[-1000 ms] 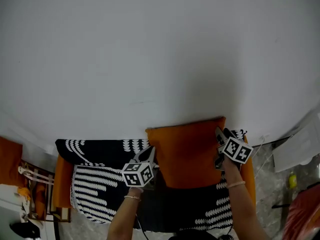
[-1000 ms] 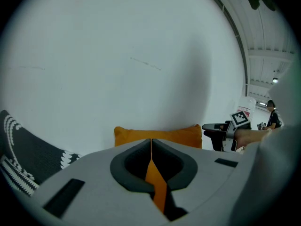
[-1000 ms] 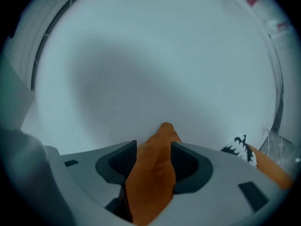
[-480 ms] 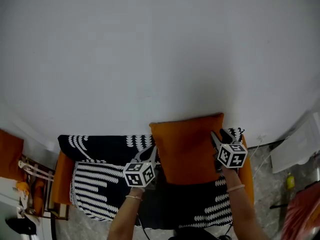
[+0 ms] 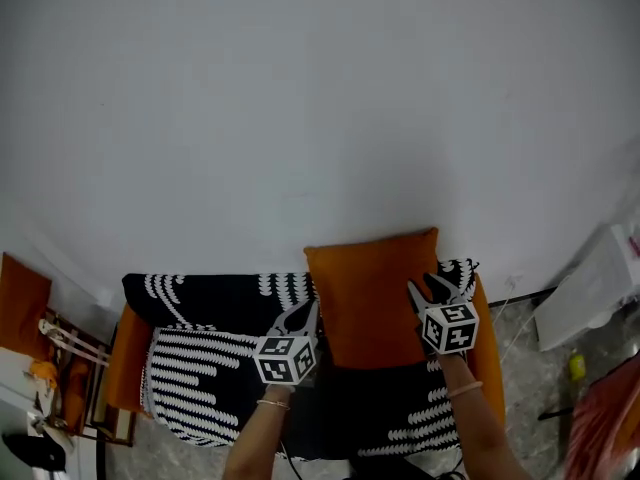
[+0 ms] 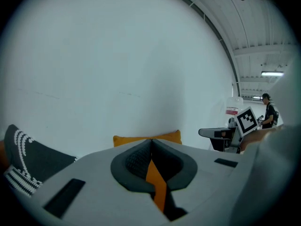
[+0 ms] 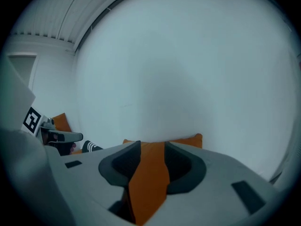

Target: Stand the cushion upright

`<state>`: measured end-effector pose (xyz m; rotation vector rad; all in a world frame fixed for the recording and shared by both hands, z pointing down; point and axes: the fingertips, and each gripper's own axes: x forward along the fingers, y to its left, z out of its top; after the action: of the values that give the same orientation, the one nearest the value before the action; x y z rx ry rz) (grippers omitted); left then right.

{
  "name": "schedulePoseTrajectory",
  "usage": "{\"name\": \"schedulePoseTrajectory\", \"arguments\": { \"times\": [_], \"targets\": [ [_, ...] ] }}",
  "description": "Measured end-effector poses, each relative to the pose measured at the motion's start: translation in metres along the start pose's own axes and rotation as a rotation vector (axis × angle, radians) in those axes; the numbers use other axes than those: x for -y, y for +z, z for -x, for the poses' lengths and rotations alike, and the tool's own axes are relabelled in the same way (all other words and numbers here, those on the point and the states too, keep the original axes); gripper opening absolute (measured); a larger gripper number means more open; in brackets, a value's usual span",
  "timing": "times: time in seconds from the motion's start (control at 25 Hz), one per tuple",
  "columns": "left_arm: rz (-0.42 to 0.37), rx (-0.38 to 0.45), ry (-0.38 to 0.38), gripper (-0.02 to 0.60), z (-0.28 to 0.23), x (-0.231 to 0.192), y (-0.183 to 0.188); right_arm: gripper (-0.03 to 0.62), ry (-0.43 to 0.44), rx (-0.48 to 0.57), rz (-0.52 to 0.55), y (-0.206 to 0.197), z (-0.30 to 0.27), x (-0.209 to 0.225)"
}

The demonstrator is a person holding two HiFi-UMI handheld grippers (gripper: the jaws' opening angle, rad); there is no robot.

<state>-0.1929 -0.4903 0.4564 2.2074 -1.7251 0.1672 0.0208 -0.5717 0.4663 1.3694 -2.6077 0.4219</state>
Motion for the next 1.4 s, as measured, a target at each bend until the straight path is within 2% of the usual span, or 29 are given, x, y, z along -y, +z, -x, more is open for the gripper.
{"name": "schedulePoseTrajectory", "arguments": {
  "times": [0.32, 0.72, 1.4],
  "targets": [
    [-0.065, 0.056, -0.022, 0.018, 0.071, 0.031, 0.010, 0.132, 0.005, 0.018, 0.056, 0.001, 0.067, -0.050],
    [-0.095, 0.128, -0.025, 0.018, 0.172, 0.069, 0.017, 0.079, 0.005, 0.074, 0.090, -0.001, 0.162, -0.113],
    [-0.114, 0.194, -0.024, 0.018, 0.313, 0.136, 0.003, 0.012, 0.001, 0.161, 0.141, -0.005, 0.295, -0.194]
  ]
}}
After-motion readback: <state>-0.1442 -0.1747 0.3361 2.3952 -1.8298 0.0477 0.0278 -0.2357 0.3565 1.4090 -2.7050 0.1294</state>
